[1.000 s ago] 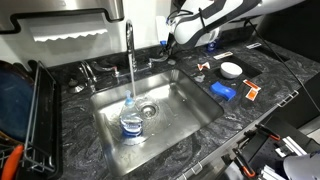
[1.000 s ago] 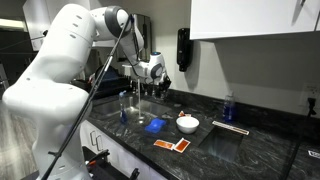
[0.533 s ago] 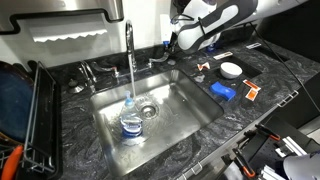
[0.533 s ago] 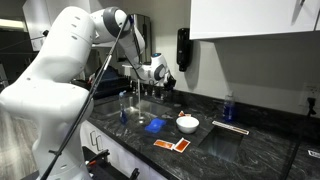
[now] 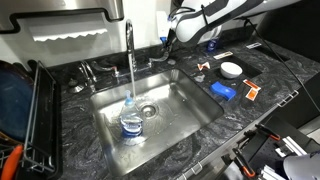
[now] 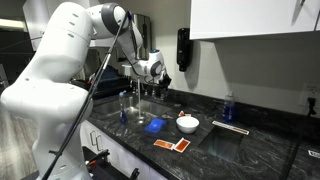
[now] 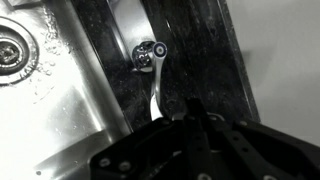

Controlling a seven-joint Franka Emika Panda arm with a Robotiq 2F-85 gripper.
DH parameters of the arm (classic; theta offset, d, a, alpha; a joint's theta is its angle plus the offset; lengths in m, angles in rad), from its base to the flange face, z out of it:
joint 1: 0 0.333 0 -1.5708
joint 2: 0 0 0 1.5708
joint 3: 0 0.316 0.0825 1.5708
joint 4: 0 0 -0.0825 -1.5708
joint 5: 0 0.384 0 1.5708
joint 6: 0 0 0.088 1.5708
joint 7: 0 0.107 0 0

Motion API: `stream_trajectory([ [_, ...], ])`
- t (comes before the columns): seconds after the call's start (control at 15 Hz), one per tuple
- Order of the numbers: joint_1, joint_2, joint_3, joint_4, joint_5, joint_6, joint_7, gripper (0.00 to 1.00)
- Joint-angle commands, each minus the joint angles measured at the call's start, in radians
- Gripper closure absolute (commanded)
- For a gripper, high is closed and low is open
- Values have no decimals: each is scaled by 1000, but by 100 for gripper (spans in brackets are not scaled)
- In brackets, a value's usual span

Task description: Close the water tap.

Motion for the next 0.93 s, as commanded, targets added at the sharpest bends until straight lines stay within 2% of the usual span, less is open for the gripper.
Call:
stream_trajectory([
  [0.0, -36, -101, 41, -66, 11, -74, -36, 100],
  [0.4, -112, -183, 132, -97, 82, -286, -129, 100],
  [0.6, -114, -170, 115, -85, 59, -362, -105, 100],
  [0.87, -99, -128, 84, -76, -15, -325, -63, 100],
])
